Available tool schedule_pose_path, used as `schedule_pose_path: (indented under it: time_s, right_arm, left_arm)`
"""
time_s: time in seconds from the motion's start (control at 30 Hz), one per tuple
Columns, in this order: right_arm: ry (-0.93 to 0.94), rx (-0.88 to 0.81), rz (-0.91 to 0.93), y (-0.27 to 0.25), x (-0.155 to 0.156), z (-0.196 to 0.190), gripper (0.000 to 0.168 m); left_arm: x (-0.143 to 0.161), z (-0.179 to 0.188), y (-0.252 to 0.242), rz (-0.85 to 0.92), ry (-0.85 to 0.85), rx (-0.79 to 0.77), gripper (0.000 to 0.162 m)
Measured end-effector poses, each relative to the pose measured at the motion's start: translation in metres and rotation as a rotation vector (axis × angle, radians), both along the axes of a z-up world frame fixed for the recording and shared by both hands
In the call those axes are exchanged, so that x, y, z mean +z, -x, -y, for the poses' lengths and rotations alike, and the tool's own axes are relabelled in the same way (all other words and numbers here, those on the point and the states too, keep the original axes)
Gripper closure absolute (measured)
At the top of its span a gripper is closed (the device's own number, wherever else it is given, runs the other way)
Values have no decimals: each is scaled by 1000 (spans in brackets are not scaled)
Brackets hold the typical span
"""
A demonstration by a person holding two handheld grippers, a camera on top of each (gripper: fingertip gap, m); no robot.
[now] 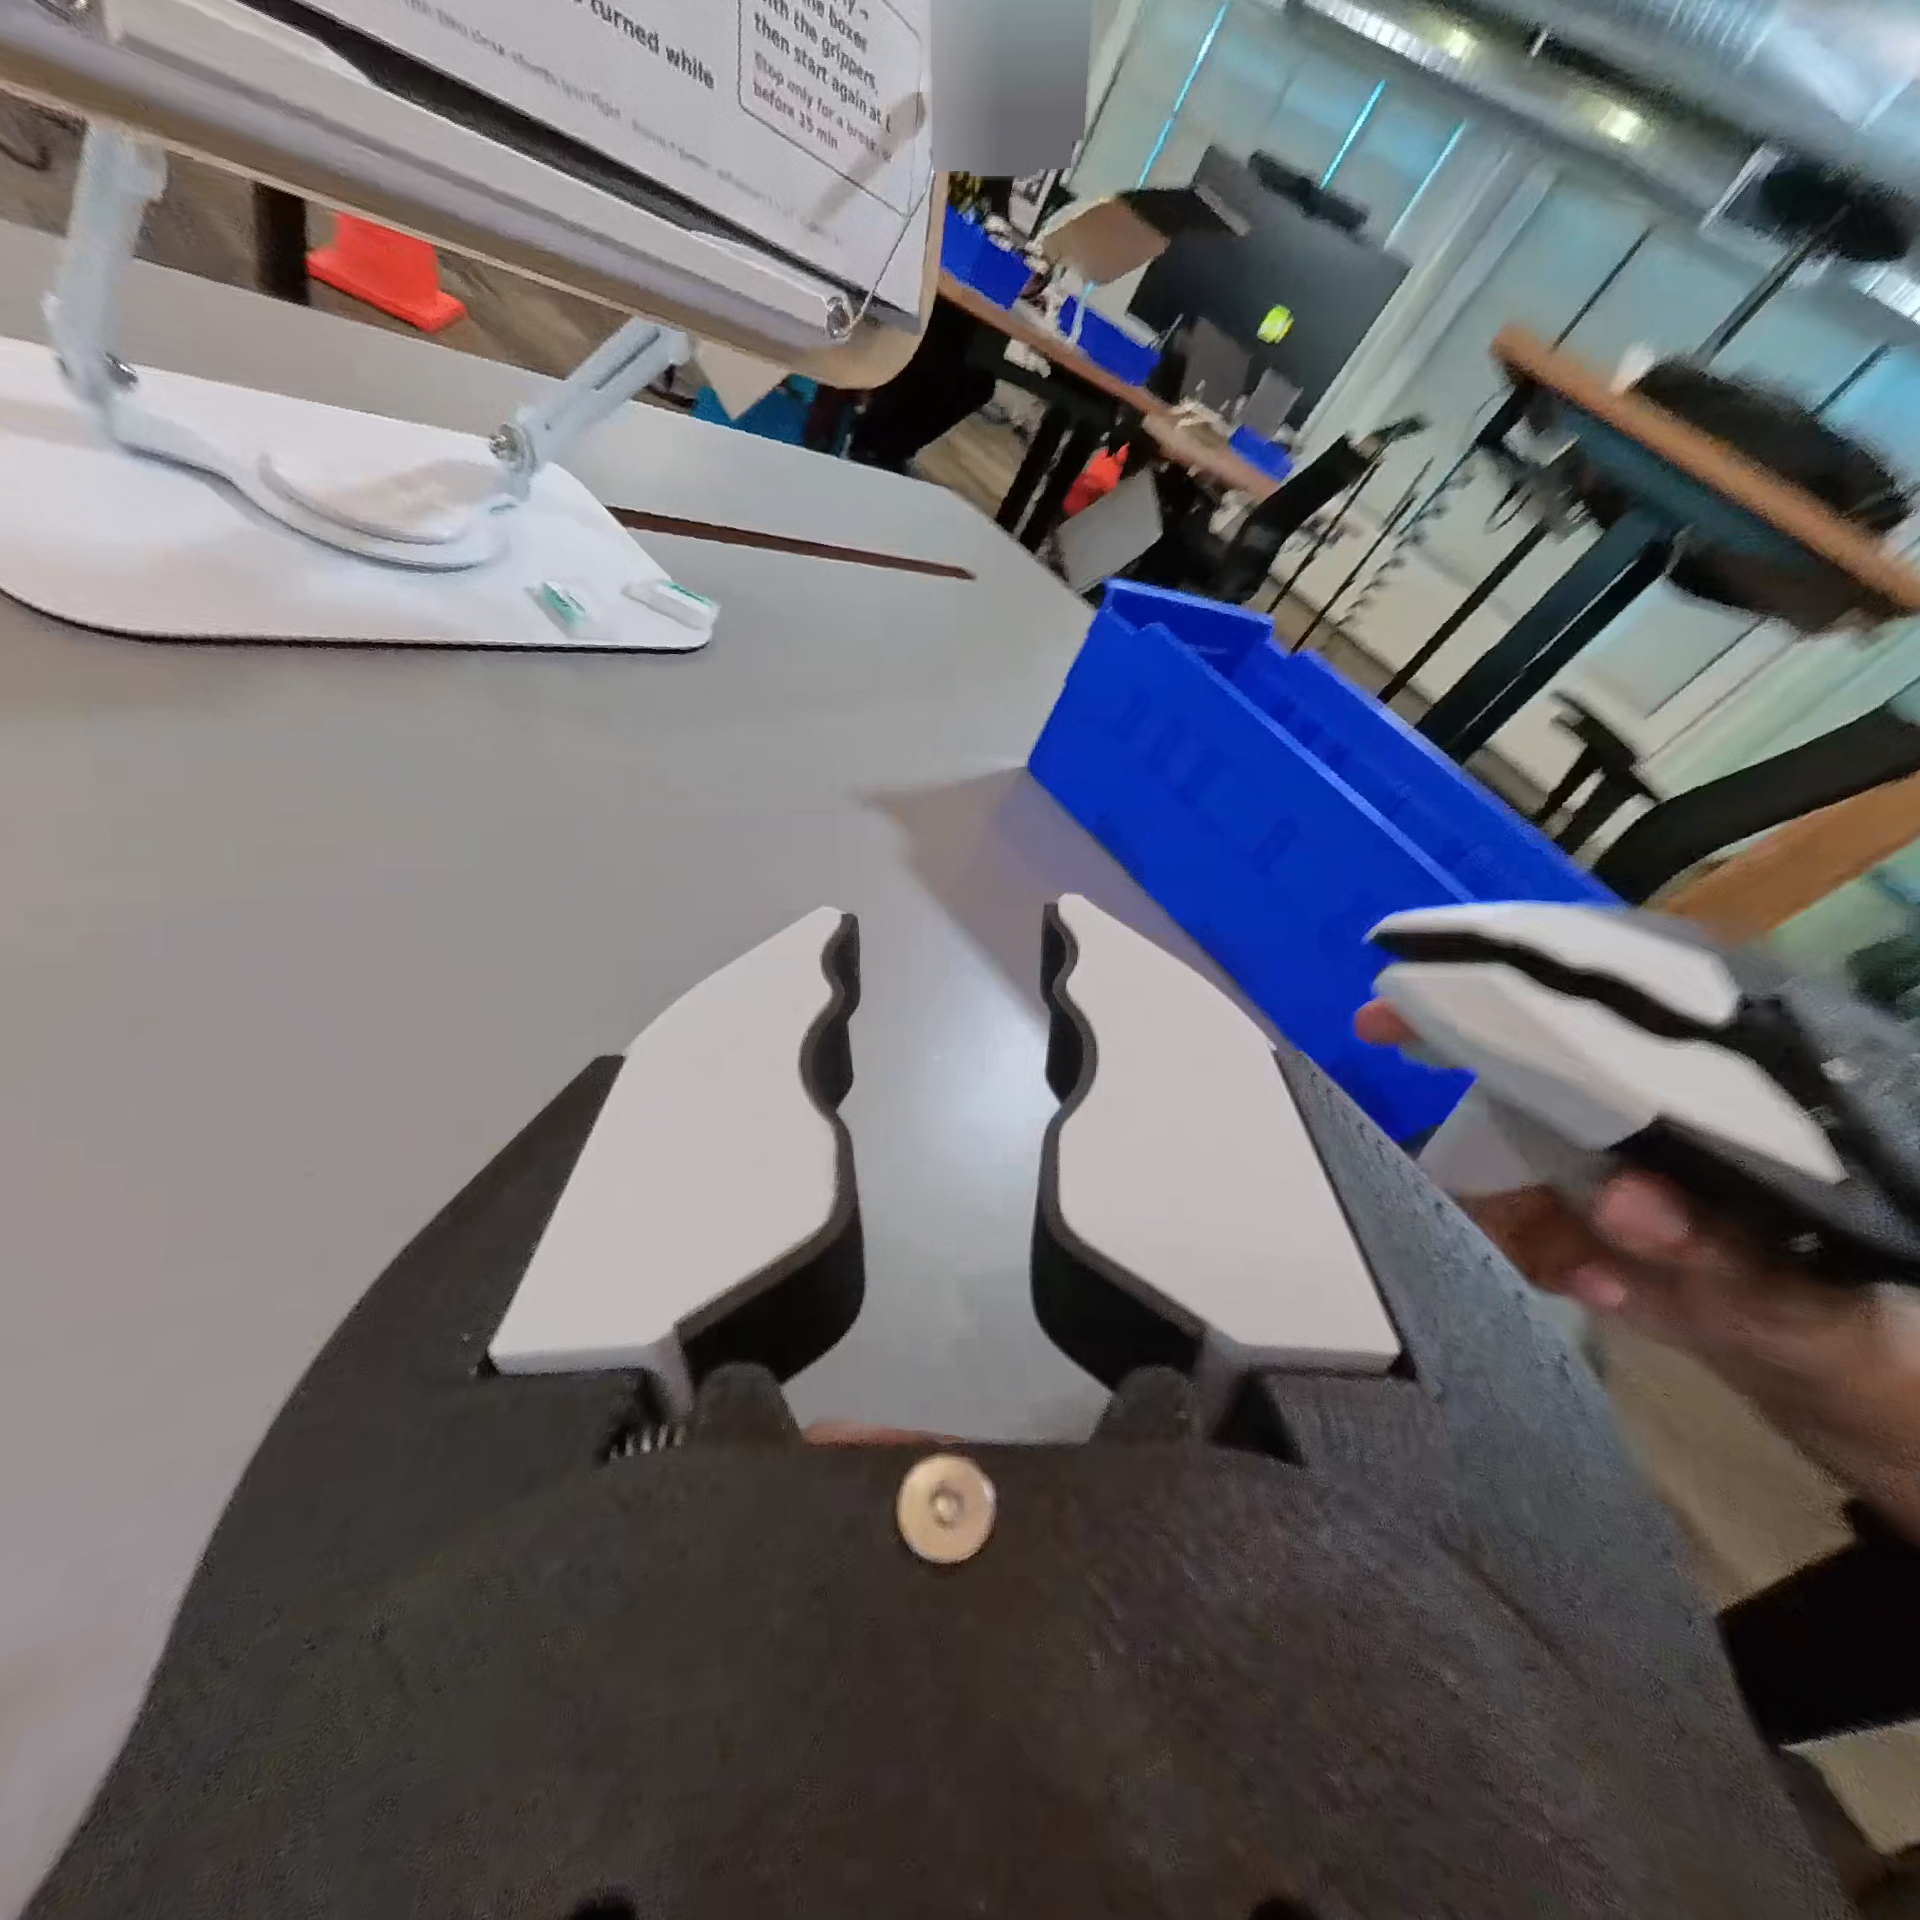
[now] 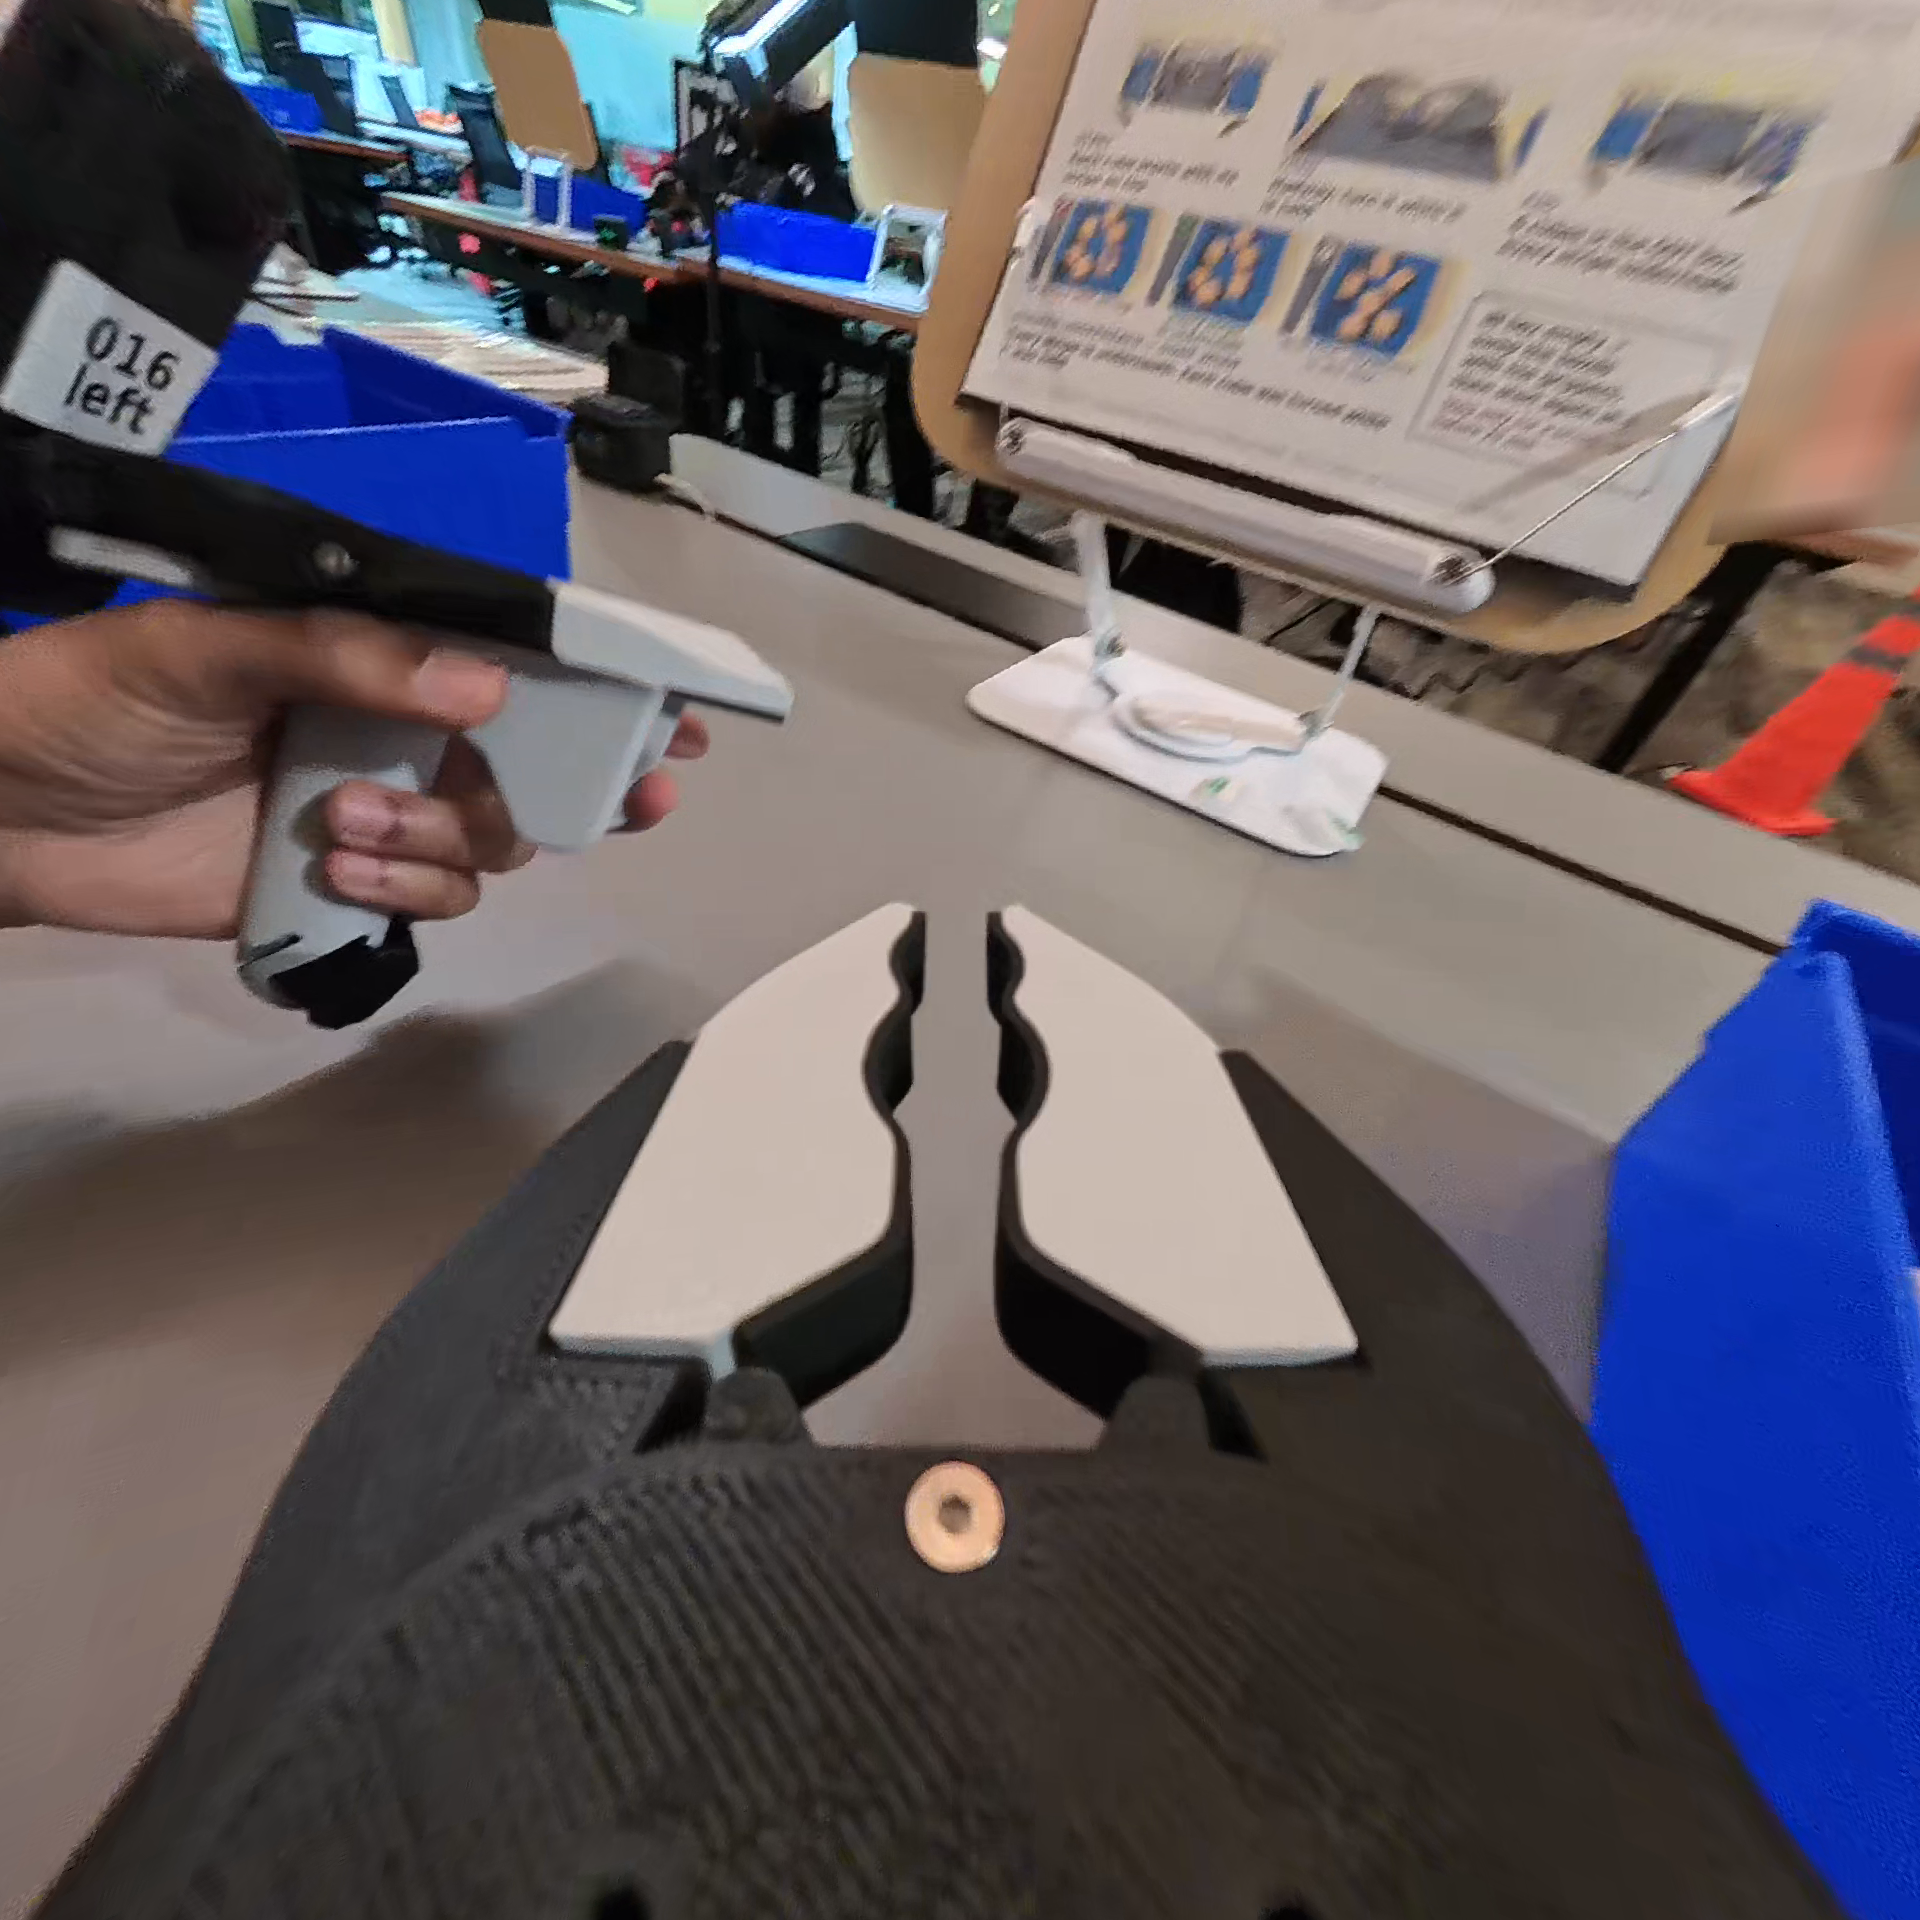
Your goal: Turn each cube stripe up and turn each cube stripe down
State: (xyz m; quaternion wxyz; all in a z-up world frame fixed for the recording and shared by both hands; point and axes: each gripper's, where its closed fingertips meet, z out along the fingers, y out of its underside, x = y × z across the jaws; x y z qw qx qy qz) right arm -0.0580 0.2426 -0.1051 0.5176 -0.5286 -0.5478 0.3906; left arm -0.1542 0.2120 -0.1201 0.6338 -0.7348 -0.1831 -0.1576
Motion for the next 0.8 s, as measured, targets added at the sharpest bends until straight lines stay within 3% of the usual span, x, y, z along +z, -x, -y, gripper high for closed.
schedule_pose_path:
  time_s: [0.33,0.5,0.63,0.7,0.8]
  right_arm:
    - [202,86,159,-61,-35,51,130]
    - [233,131,199,-82,-40,72,111]
    - [432,185,227,-82,-45,79,107]
    - [607,225,250,-82,-50,82,113]
    - [808,370,405,-85,-65,99,102]
  left_arm:
    - [-2,48,-33,160,-6,44,131]
    - [-6,51,-66,380,-17,-26,117]
    - [-18,46,-73,441,43,-37,103]
    - [-26,47,-70,386,92,-16,100]
    - [-34,50,-59,276,161,26,99]
